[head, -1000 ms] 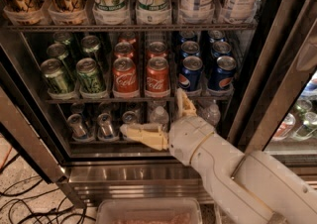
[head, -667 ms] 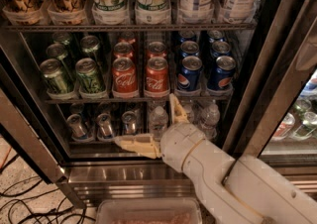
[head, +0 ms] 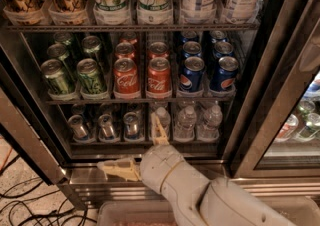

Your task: Pick green can from middle shelf of fridge

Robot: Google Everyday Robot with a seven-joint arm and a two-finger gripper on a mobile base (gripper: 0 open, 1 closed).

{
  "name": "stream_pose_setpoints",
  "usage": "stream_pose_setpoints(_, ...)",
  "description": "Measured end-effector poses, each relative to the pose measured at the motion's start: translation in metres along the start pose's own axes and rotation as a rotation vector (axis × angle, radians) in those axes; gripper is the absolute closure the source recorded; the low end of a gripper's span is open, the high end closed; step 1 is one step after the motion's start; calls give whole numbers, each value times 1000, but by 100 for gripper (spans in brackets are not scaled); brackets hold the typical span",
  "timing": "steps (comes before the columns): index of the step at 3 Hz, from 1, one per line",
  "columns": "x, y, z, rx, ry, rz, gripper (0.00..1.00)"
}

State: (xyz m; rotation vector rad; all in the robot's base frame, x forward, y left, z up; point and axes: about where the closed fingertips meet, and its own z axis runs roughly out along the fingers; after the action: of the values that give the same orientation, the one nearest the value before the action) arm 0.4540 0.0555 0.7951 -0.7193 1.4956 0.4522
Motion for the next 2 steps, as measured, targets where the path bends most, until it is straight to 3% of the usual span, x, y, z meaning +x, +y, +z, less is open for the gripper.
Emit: stream_pose_setpoints(2, 6, 62, 38, -53, -5, -9, 0)
